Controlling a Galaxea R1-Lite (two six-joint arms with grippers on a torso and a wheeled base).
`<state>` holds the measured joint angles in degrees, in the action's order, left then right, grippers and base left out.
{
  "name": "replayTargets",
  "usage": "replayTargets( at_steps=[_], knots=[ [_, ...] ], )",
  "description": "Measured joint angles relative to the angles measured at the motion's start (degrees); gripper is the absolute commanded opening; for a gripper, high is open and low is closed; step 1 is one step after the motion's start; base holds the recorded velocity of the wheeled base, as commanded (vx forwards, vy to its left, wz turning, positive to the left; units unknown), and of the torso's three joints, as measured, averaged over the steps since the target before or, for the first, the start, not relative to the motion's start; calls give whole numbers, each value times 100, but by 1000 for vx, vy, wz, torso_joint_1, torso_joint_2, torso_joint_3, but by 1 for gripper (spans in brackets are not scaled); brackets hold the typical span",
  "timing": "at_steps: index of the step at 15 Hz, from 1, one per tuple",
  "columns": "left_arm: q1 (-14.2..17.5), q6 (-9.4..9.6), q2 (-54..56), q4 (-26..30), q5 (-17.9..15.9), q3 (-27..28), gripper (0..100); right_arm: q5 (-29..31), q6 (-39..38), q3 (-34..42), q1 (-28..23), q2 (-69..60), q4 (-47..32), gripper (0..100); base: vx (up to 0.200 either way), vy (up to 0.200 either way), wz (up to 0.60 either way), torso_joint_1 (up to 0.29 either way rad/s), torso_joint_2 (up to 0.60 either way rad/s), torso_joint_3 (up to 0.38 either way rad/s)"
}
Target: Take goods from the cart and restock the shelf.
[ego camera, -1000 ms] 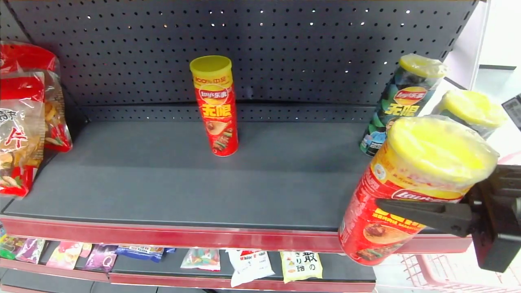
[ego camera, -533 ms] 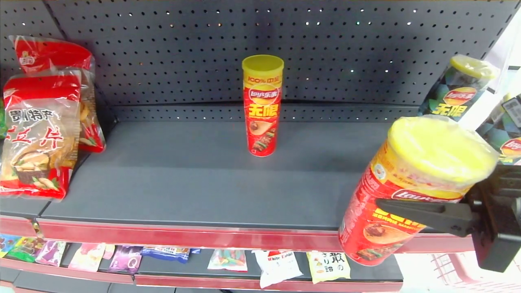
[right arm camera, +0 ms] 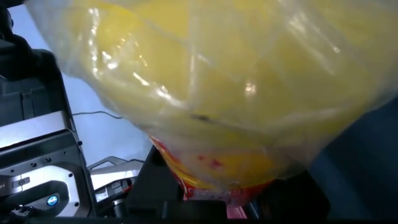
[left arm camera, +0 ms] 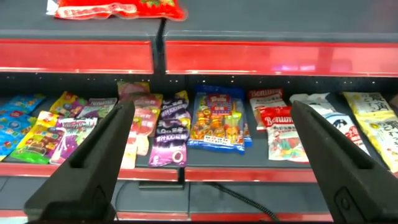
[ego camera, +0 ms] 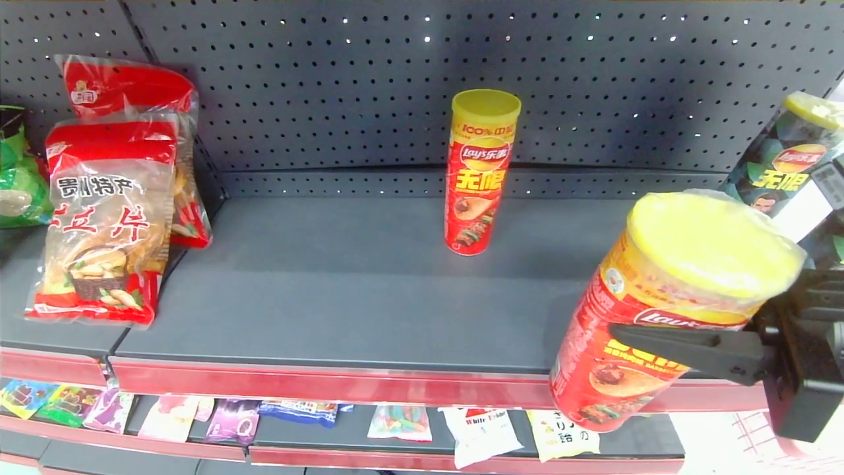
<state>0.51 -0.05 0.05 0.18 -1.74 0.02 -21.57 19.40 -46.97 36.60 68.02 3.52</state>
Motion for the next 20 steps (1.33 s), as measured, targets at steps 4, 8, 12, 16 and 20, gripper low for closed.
replayTargets(
  at_steps=[4,8,12,16,20],
  knots=[
    [-2,0,0,0,2,-2,100,-9,0,6,0,0,9,0,0,0,0,0,0,0],
    [0,5,0,-2,0,-2,100,-16,1,-10,-9,9,15,0,0,0,0,0,0,0],
    [0,7,0,-2,-2,-2,100,-24,1,-41,-7,9,15,0,0,-50,0,2,1,1],
    [0,10,0,-5,-2,2,100,-30,0,-55,-2,27,6,0,0,-200,0,-4,1,6],
    [0,0,0,0,0,0,100,-33,0,-105,-2,72,15,0,0,-100,0,6,0,2]
  ],
)
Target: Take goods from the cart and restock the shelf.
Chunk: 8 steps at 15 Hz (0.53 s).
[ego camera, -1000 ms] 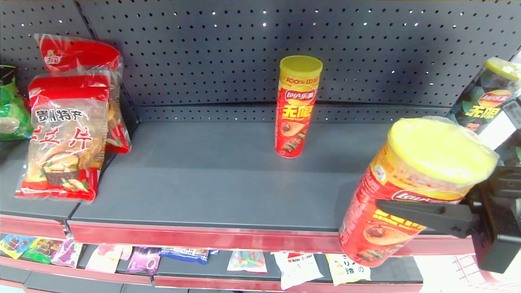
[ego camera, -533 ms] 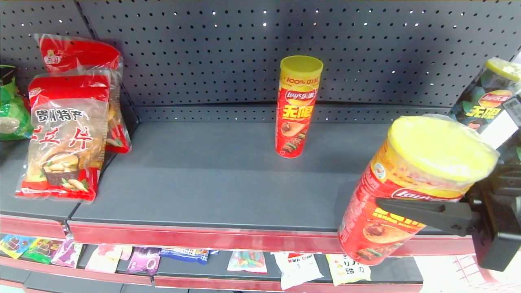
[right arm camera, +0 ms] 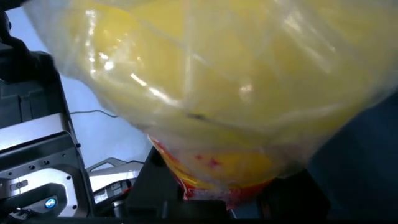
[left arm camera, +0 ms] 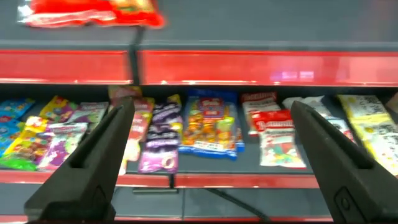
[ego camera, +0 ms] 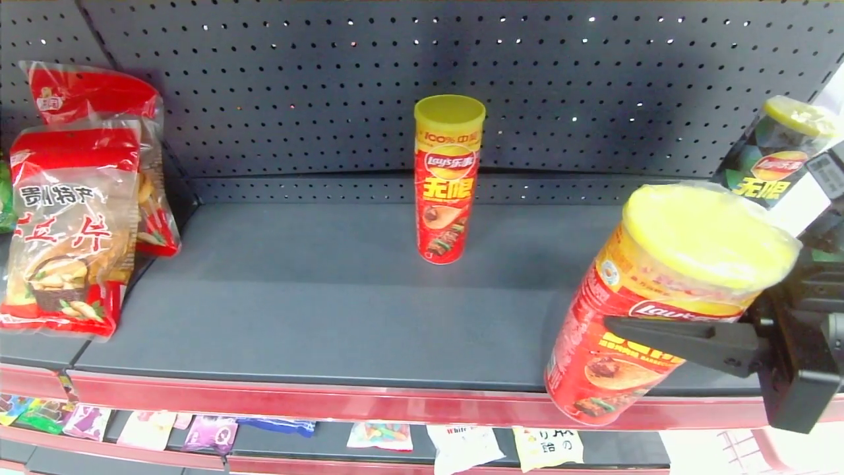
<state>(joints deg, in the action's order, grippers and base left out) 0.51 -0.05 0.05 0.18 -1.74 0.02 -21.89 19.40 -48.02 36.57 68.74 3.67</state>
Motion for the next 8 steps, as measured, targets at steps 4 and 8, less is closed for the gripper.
replayTargets(
  at_steps=[4,8],
  knots=[
    [0,0,0,-2,2,-2,100,6,1,-2,-6,-4,-4,0,0,0,0,0,0,0],
    [-2,-2,0,0,5,-2,100,9,1,0,-6,-9,-1,0,0,0,0,0,0,0]
  ],
)
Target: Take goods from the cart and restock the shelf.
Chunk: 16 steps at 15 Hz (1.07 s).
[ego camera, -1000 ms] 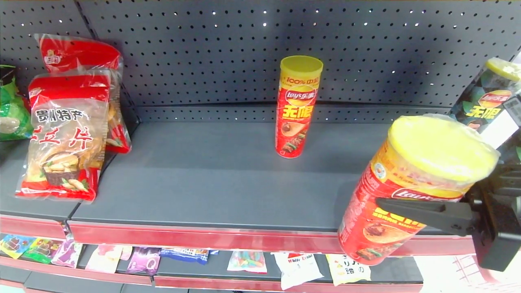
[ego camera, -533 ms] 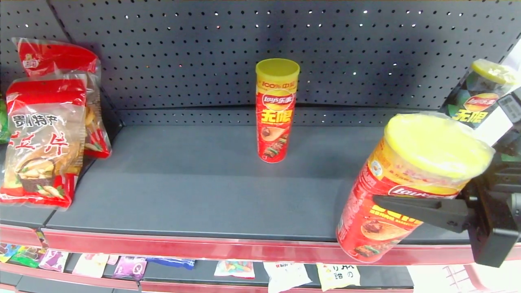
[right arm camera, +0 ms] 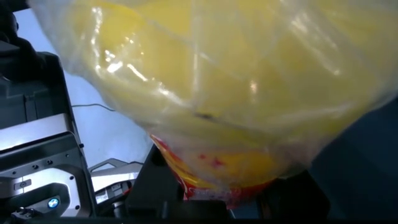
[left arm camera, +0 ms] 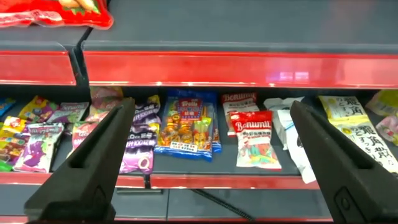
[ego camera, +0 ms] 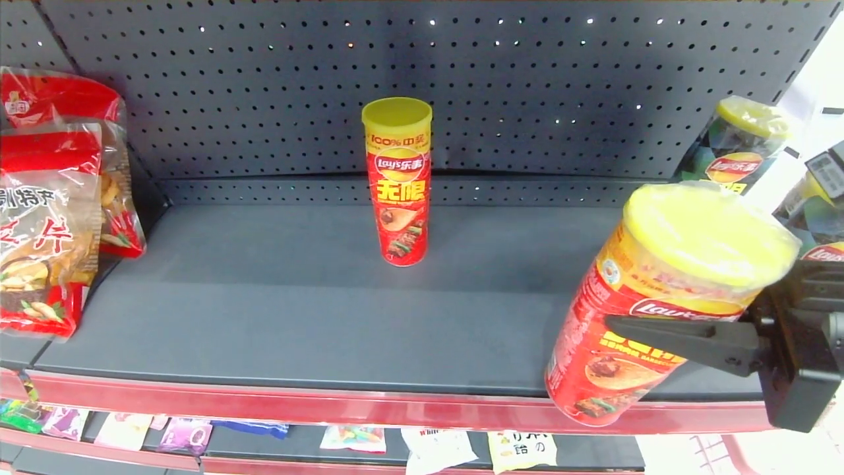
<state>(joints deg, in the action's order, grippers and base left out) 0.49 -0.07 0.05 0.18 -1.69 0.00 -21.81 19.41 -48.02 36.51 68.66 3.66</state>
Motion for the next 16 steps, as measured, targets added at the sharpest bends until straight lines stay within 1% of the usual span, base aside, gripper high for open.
replayTargets(
  at_steps=[16],
  knots=[
    [-2,5,0,-2,-2,5,100,-11,0,23,6,-33,0,0,0,0,0,0,0,0]
  ],
)
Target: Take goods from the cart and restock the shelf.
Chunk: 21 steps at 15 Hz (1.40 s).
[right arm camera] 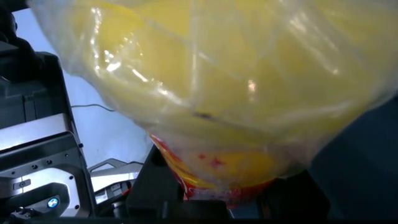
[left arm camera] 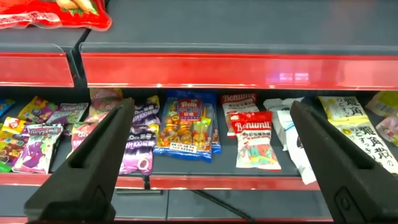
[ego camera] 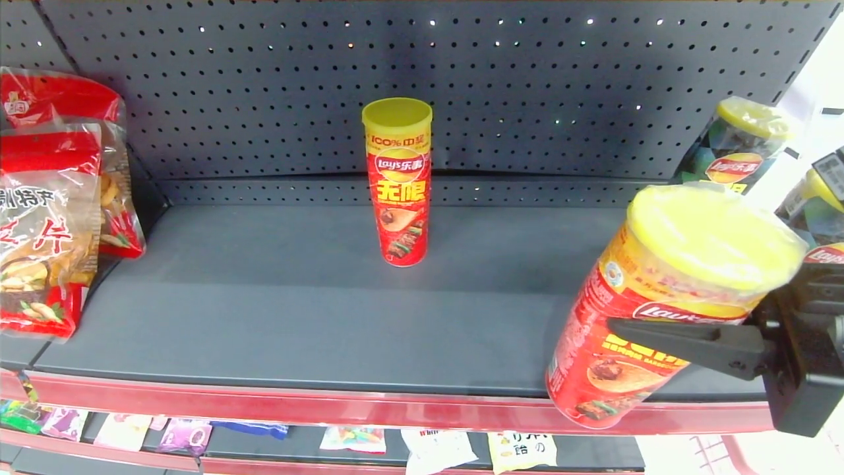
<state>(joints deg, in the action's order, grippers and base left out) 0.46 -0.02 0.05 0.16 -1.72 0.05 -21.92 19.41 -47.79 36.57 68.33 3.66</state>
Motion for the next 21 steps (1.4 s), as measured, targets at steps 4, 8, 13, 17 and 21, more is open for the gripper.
replayTargets(
  at_steps=[4,8,13,17,21],
  knots=[
    [0,-29,0,0,5,-2,100,-2,0,-4,-5,9,0,0,0,50,0,1,2,1],
    [-5,-30,0,2,5,-2,100,-5,0,-2,-5,11,-2,0,0,150,0,1,5,-1],
    [-6,-13,0,2,11,-5,100,-6,-1,29,0,11,1,0,0,0,0,0,0,0],
    [0,-11,0,0,5,0,100,-5,0,33,0,6,1,0,0,0,0,0,0,0],
    [0,-11,0,2,5,0,100,-5,0,30,-5,0,0,0,0,0,0,0,0,0]
  ],
)
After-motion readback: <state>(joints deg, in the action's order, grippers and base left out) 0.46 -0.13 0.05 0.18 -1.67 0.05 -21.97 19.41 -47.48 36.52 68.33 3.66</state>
